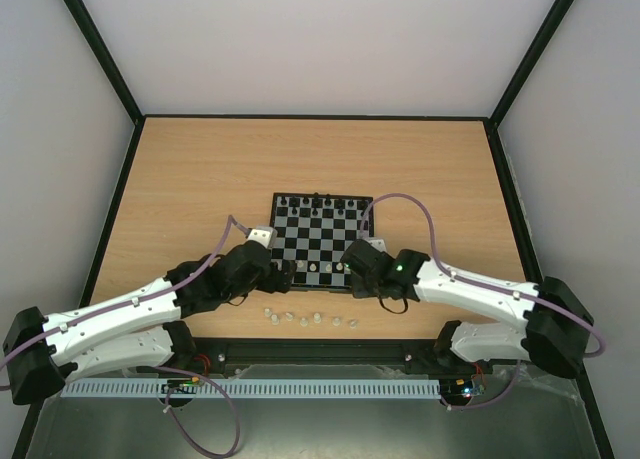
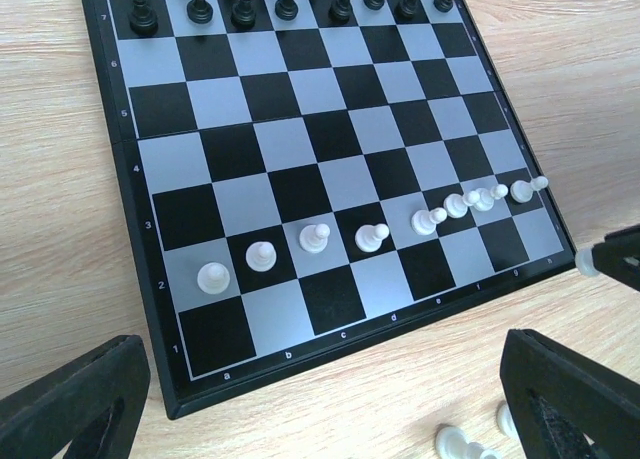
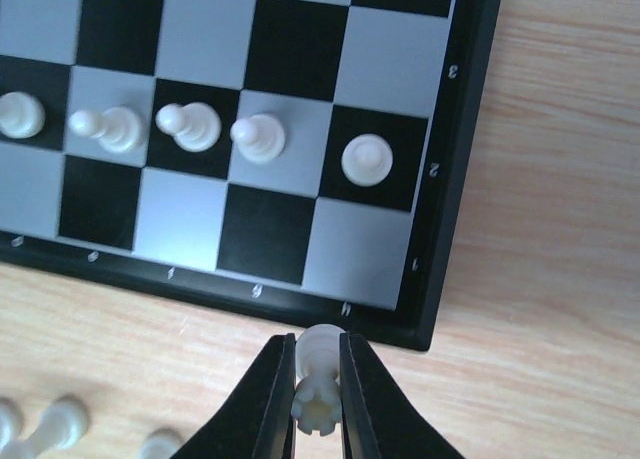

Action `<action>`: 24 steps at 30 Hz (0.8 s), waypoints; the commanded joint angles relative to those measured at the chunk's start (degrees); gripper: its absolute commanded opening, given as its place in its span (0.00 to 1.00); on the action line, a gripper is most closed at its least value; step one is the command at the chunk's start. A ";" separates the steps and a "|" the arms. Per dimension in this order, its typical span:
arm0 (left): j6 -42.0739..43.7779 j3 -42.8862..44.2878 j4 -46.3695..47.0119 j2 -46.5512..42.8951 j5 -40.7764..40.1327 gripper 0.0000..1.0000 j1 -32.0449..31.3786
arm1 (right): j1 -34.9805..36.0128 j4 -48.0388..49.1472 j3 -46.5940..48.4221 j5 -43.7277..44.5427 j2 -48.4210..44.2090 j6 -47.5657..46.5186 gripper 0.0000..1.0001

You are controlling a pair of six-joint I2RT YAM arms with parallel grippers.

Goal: Set up the chess pieces on the board
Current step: Pick up the chess piece at the center of the board, then place the chess piece on the chessboard.

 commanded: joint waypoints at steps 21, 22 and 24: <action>0.47 0.63 -1.85 -0.27 -1.12 0.99 2.54 | -8.43 2.01 4.95 -3.25 12.79 -12.25 0.12; 0.45 0.58 -1.81 -0.22 -1.04 0.99 2.62 | -8.55 2.09 4.91 -3.31 12.87 -12.29 0.12; 0.54 0.56 -1.72 -0.06 -0.88 0.99 2.73 | -8.67 2.26 4.70 -3.35 12.95 -12.34 0.12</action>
